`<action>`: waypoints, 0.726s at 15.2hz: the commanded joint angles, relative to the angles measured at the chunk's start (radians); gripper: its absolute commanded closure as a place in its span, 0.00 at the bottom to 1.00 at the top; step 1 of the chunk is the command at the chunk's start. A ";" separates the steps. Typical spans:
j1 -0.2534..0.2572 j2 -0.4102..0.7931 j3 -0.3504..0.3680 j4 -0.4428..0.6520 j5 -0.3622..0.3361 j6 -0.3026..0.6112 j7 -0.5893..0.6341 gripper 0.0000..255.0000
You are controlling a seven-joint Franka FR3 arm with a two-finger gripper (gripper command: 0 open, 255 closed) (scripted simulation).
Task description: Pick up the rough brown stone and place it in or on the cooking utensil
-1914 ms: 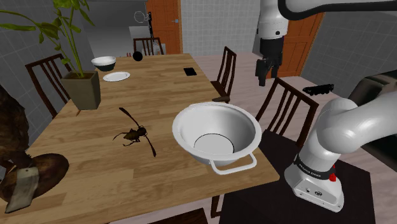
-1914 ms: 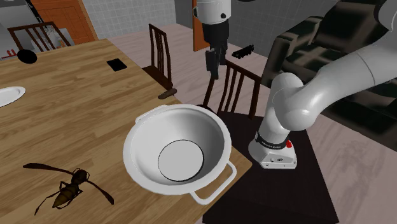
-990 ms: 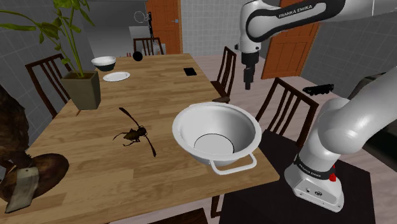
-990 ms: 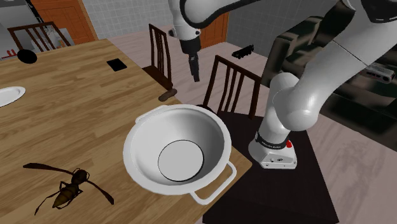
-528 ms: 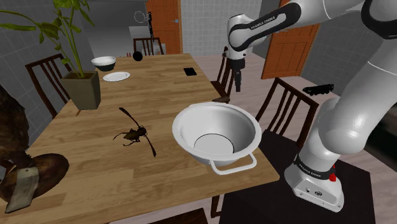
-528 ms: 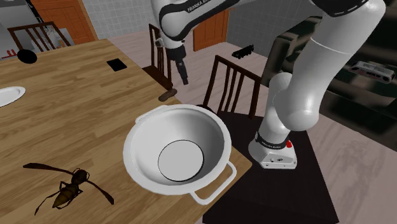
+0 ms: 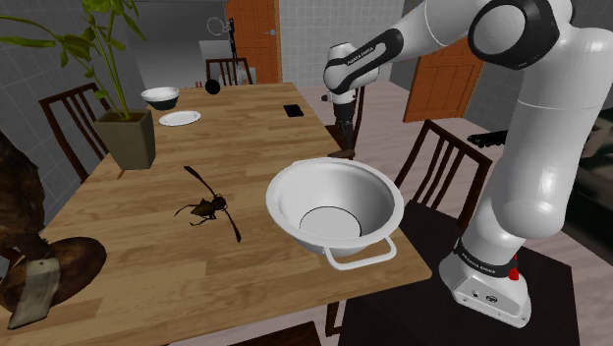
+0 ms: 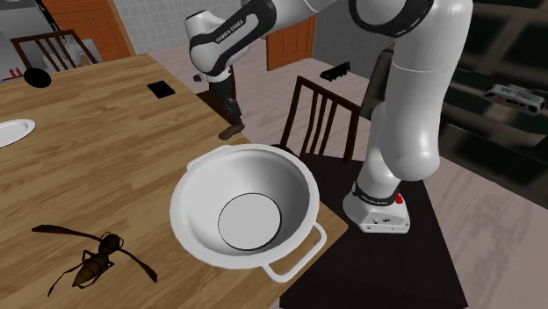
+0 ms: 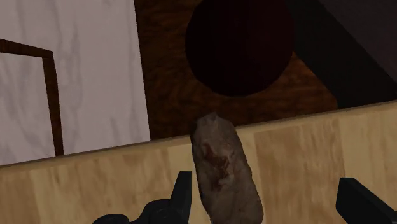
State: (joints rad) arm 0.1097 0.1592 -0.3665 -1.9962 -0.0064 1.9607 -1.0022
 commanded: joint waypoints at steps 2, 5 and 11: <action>-0.013 0.116 0.019 0.095 0.042 0.009 -0.105 0.00; -0.016 0.127 0.021 0.067 0.046 0.048 -0.108 0.00; -0.019 0.146 0.024 0.028 0.053 0.106 -0.113 0.00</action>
State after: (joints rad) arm 0.0907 0.3046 -0.3429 -1.9630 0.0464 2.0593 -1.1157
